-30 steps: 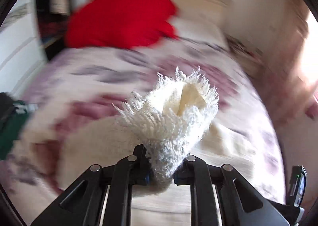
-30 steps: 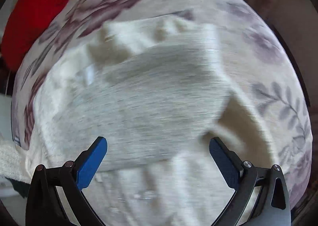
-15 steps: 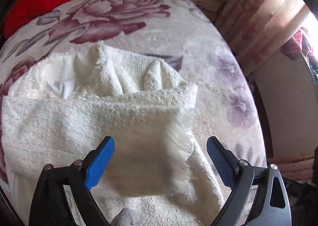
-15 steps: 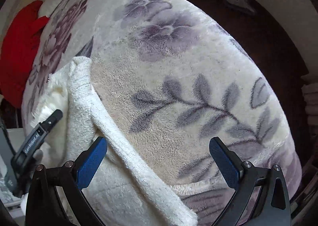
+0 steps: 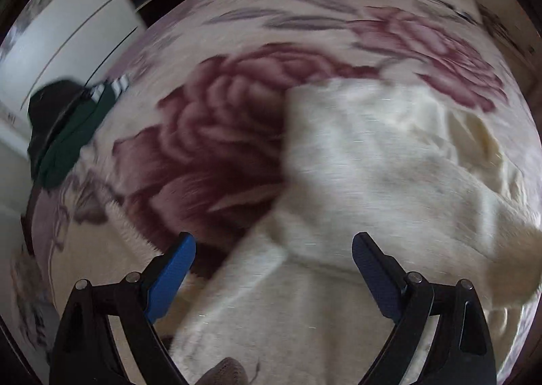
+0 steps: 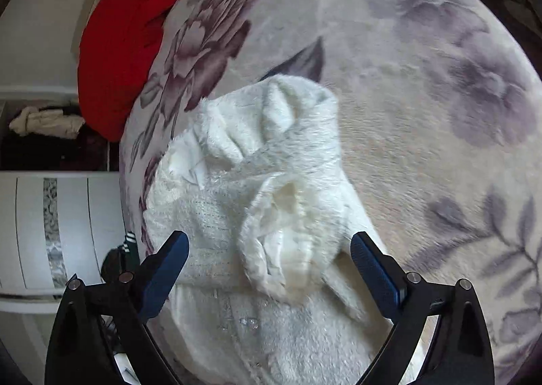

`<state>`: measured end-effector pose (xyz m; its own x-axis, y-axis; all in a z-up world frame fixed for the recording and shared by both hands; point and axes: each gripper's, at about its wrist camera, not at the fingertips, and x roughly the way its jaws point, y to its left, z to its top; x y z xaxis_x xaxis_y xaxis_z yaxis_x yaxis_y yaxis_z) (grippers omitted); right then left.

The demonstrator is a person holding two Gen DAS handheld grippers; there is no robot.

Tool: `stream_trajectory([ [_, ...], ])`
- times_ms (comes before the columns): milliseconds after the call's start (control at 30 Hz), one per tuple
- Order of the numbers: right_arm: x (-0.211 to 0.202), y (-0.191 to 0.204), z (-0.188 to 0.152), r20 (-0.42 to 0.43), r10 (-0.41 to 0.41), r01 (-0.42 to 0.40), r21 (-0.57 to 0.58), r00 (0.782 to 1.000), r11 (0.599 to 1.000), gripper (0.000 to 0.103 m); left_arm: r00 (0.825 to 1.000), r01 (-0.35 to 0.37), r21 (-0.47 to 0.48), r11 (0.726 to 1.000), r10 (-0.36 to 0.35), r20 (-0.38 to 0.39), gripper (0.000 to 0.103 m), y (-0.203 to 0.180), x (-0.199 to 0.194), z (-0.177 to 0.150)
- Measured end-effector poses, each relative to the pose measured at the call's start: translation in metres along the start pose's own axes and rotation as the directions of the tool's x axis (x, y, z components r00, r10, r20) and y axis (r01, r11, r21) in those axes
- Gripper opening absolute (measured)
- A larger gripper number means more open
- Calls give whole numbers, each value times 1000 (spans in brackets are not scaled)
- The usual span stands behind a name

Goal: Fold large clothes

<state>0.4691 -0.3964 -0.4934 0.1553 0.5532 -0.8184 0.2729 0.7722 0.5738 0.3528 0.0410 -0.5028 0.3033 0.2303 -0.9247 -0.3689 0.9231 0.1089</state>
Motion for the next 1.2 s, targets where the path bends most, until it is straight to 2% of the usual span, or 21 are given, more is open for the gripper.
stream_trajectory([
  [67, 28, 24, 1, -61, -43, 39, -59, 997, 997, 6, 1000, 12, -74, 997, -13, -19, 94, 22, 13, 1],
  [133, 21, 40, -2, 36, -104, 107, -102, 994, 989, 6, 998, 56, -155, 986, -60, -23, 94, 37, 21, 3],
  [200, -1, 54, 1, 161, -163, 187, -142, 973, 972, 5, 994, 104, -231, 967, -108, -3, 94, 46, 25, 4],
  [233, -4, 52, 5, 176, -188, 213, -131, 966, 968, 5, 990, 139, -264, 954, -142, 8, 94, 48, 27, 4],
  [300, 12, 36, 16, 81, -261, 269, -100, 962, 958, 6, 973, 220, -317, 922, -229, 9, 94, 51, 36, 3],
  [367, 38, 21, 19, -50, -362, 357, -82, 931, 930, 7, 943, 305, -361, 881, -332, -14, 94, 49, 51, 0],
  [433, 39, 31, 18, -75, -407, 401, -80, 910, 912, 18, 927, 351, -359, 865, -374, 5, 94, 46, 58, -2],
  [467, 32, 42, 17, -46, -434, 429, -90, 900, 899, 26, 928, 354, -336, 873, -371, 14, 91, 42, 62, -3],
  [533, 10, 81, 14, 62, -455, 459, -118, 888, 881, 33, 921, 376, -297, 878, -389, 15, 53, 36, 71, -4],
  [567, 6, 103, 13, 106, -430, 442, -141, 896, 886, 45, 913, 392, -290, 873, -409, 4, 36, 34, 76, -7],
  [600, 10, 125, 13, 118, -396, 412, -177, 911, 894, 58, 907, 407, -285, 868, -422, 11, 34, 34, 79, -11],
  [700, 63, 190, 16, 35, -300, 294, -334, 953, 896, 62, 892, 447, -247, 860, -450, 46, 27, 38, 75, -17],
  [767, 119, 235, 13, -53, -253, 203, -448, 966, 871, 62, 884, 463, -241, 853, -465, 52, 25, 42, 76, -18],
  [833, 188, 276, 7, -180, -220, 92, -535, 959, 840, 62, 876, 478, -237, 846, -480, 51, 25, 45, 77, -18],
  [933, 280, 308, -3, -348, -226, -8, -560, 910, 829, 62, 867, 493, -226, 840, -496, 50, 25, 47, 80, -18],
  [967, 302, 315, -5, -376, -242, -14, -564, 894, 826, 55, 865, 498, -222, 838, -500, 49, 25, 47, 81, -18],
  [1000, 314, 324, -7, -388, -226, -45, -578, 894, 815, 1, 860, 505, -220, 834, -508, 50, 25, 49, 82, -19],
  [1067, 324, 338, -11, -379, -227, -58, -610, 897, 790, 0, 853, 518, -220, 827, -519, 54, 25, 51, 84, -21],
  [1133, 319, 349, -4, -274, -261, 29, -636, 926, 771, 0, 850, 522, -222, 823, -525, 51, 25, 53, 86, -22],
  [1167, 317, 351, 3, -243, -264, 56, -628, 933, 776, 0, 850, 522, -220, 824, -525, 50, 25, 53, 85, -22],
  [1200, 316, 350, 9, -266, -238, 35, -596, 934, 802, 0, 853, 518, -211, 829, -520, 49, 25, 52, 83, -21],
])
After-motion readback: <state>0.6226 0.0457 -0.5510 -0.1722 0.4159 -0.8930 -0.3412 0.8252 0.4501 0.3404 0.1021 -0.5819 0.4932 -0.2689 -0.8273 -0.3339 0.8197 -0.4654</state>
